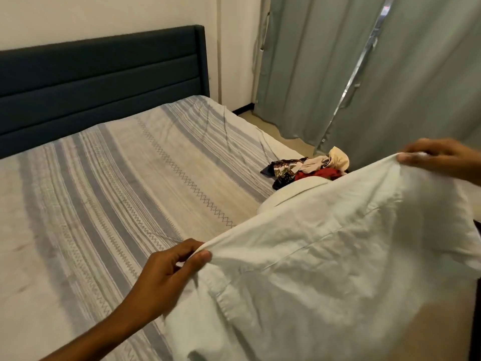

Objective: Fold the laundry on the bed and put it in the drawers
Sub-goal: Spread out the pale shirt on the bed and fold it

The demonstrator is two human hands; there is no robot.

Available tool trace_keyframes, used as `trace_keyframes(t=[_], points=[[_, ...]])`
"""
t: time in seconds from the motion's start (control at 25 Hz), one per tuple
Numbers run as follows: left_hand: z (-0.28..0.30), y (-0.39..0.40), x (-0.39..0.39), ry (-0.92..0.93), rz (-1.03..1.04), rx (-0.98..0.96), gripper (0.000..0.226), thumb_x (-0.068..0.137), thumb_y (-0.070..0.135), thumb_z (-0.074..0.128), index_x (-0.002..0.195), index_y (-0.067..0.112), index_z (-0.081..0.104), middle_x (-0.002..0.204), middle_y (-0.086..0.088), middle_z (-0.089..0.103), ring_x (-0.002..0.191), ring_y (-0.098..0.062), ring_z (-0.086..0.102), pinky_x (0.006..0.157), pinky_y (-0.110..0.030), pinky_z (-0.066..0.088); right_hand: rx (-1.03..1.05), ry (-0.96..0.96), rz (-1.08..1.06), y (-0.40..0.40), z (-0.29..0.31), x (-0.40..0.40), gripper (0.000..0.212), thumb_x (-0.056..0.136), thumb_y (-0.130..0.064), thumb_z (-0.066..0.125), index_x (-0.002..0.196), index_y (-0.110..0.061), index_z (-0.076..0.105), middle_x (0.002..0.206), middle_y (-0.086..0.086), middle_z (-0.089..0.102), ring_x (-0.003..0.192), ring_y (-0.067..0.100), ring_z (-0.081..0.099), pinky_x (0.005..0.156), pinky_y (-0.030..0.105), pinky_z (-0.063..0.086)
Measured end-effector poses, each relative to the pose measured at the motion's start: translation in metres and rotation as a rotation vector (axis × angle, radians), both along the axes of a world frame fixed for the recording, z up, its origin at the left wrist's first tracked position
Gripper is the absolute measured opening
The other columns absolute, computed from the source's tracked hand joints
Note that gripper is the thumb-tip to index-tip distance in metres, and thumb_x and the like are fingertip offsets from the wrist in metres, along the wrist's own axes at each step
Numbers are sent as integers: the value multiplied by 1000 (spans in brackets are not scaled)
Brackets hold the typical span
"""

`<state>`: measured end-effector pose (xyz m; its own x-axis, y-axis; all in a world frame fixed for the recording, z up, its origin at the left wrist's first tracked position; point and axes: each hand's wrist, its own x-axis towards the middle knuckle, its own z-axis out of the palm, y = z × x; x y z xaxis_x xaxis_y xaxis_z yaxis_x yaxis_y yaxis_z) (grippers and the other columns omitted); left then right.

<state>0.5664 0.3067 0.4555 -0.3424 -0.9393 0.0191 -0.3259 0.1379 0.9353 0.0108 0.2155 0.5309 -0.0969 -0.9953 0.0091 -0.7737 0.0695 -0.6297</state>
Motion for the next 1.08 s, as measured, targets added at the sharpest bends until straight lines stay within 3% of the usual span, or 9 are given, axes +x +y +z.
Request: trace_keyframes(t=[0.12, 0.2, 0.28, 0.44, 0.6, 0.72, 0.88, 1.0, 1.08], points=[[-97, -57, 45, -64, 118, 94, 17, 100, 29, 62, 103, 26, 78, 91, 6, 78, 84, -10, 74, 71, -18, 55, 126, 58, 131, -85, -59, 68, 29, 92, -59, 66, 98, -34, 79, 94, -17, 73, 90, -1, 69, 80, 23, 55], [-186, -104, 80, -143, 212, 120, 17, 100, 34, 61, 101, 27, 77, 89, 7, 77, 83, -8, 73, 72, -18, 54, 181, 142, 200, -158, -166, 104, 56, 86, -78, 59, 101, -27, 77, 98, -8, 73, 99, 12, 69, 92, 41, 54], [-283, -158, 115, -207, 319, 138, 18, 100, 39, 59, 101, 31, 75, 88, 10, 76, 82, -5, 71, 72, -18, 54, 224, 264, 191, -235, -280, 145, 59, 85, -85, 50, 107, -35, 74, 111, -5, 68, 112, 28, 63, 101, 53, 46], [-459, -283, 199, -200, 462, 183, 20, 103, 48, 57, 102, 35, 72, 89, 16, 74, 82, -6, 70, 67, -9, 51, 144, 548, 51, -355, -468, 259, 27, 105, -45, 53, 122, -35, 70, 131, 10, 52, 127, 39, 41, 96, 51, 32], [-580, -354, 266, 4, 577, 374, 17, 98, 36, 69, 107, 27, 80, 101, 10, 80, 97, -19, 75, 81, -18, 57, 124, 434, 17, -428, -610, 349, 21, 105, -25, 56, 117, -19, 73, 117, 17, 47, 108, 44, 54, 78, 46, 48], [-614, -366, 282, 181, 654, 542, 19, 93, 24, 74, 106, 12, 81, 102, -6, 80, 91, -20, 76, 75, -27, 62, 124, 466, -34, -446, -680, 375, 22, 104, -21, 53, 114, -14, 71, 114, 20, 51, 98, 44, 57, 72, 41, 46], [-614, -369, 292, 278, 670, 583, 26, 88, 27, 78, 107, 9, 80, 106, -9, 79, 95, -22, 75, 89, -36, 59, 43, 470, -22, -450, -684, 368, 22, 100, -17, 56, 114, -12, 71, 108, 24, 55, 91, 47, 59, 73, 42, 46], [-600, -360, 286, 260, 680, 579, 26, 85, 29, 81, 106, 12, 81, 107, -8, 79, 98, -23, 75, 94, -38, 58, 121, 332, -71, -433, -661, 378, 49, 99, -31, 62, 141, -10, 51, 138, 25, 46, 122, 49, 51, 93, 51, 45], [-589, -358, 281, 257, 662, 573, 20, 85, 32, 82, 99, 18, 83, 104, -7, 80, 100, -24, 75, 94, -39, 58, 102, 350, -106, -384, -647, 385, 74, 99, -45, 62, 157, -15, 27, 162, 18, 28, 146, 40, 31, 112, 63, 31]])
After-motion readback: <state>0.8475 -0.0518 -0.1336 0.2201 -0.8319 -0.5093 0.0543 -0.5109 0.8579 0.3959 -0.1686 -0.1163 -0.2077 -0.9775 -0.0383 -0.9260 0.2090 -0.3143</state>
